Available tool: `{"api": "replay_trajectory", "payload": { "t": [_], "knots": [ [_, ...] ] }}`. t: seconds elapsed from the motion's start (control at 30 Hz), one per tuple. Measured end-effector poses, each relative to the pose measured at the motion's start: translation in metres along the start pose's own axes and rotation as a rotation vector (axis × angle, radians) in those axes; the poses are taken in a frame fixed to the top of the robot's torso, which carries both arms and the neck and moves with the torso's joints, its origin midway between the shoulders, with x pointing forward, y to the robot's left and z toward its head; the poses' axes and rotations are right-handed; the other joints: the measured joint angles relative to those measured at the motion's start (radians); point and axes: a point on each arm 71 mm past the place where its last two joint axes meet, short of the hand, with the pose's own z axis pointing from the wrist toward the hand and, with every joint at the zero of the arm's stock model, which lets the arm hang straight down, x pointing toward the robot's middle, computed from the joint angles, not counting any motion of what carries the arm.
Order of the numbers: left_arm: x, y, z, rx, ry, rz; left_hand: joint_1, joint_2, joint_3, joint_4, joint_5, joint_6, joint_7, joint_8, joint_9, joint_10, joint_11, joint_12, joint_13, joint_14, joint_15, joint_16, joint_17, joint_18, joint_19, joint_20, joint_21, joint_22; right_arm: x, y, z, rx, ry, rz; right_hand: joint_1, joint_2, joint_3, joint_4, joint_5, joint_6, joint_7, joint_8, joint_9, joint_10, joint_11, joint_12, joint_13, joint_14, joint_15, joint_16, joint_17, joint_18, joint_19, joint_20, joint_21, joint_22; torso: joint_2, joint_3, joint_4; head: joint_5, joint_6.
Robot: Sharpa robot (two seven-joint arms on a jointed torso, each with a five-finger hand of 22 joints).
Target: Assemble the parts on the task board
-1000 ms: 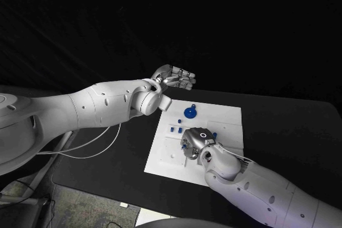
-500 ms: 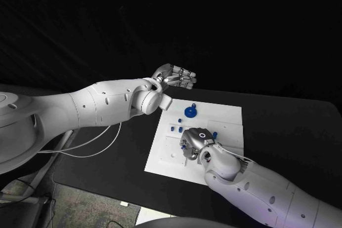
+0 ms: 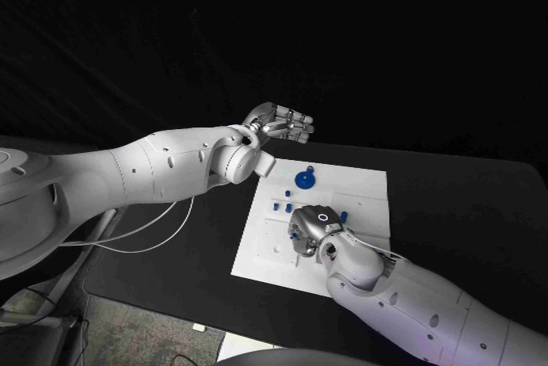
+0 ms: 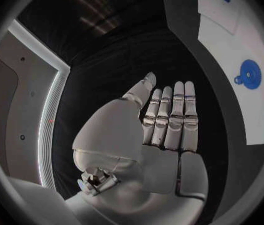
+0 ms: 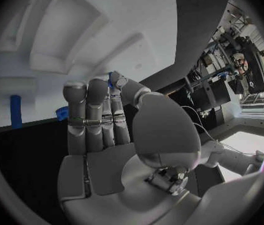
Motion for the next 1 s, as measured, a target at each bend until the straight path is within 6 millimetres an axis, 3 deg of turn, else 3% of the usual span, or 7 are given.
{"api": "replay_trajectory", "payload": {
  "t": [1.0],
  "knots": [
    [0.0032, -0.0004, 0.0009, -0.001, 0.007, -0.002, 0.004, 0.004, -0.003, 0.003, 0.0, 0.0, 0.0, 0.0, 0.0, 0.0, 0.0, 0.0, 0.0, 0.0, 0.0, 0.0, 0.0, 0.0, 0.0, 0.0, 0.0, 0.0, 0.0004, 0.0094, 0.0067, -0.01, 0.03, -0.073, 0.007, 0.004, -0.004, -0.004, -0.003, -0.001, 0.001, 0.003, -0.001, 0.0, 0.0, 0.0, 0.0, -0.002, -0.002, 0.0, 0.002, 0.0, 0.0, 0.0, 0.0, 0.0, 0.0, -0.0011, 0.0015, -0.003, 0.001]
  ]
}}
